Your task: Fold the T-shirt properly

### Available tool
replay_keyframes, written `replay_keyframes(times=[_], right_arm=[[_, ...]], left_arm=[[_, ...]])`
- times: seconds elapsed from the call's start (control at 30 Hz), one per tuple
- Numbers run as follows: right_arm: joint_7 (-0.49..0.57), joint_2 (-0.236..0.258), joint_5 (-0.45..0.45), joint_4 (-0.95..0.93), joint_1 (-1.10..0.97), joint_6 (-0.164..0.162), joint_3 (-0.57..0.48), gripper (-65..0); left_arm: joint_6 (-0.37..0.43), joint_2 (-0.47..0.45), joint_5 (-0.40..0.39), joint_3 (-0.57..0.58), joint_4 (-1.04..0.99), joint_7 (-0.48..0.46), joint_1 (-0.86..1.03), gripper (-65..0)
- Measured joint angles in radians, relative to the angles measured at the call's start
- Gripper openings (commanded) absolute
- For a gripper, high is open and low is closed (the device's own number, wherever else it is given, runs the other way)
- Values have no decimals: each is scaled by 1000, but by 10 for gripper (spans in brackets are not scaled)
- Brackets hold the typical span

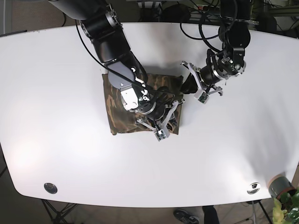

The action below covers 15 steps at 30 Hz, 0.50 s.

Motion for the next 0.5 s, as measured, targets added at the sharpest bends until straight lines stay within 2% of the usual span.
replay_keyframes(times=[0.13, 0.2, 0.27, 0.33, 0.4, 0.5], right_arm=[[3, -3, 0, 2, 5, 2, 0, -165], [0, -3, 5, 24, 0, -1, 0, -92], [-2, -3, 54, 61, -2, -2, 0, -62], [-3, -3, 107, 89, -1, 0, 9, -60], [-10, -3, 183, 121, -13, 3, 58, -60], [-53, 31, 269, 209, -53, 3, 144, -60]], left_arm=[[0, -1, 5, 0, 16, 6, 28, -619], [0, -3, 5, 0, 40, 6, 42, -619], [-1, -18, 1, 0, 79, 6, 60, -619], [-1, -31, 2, -1, 114, 6, 72, -619], [0, -34, 6, -2, 148, 6, 79, -618], [0, -32, 5, 1, 200, 5, 89, -615]])
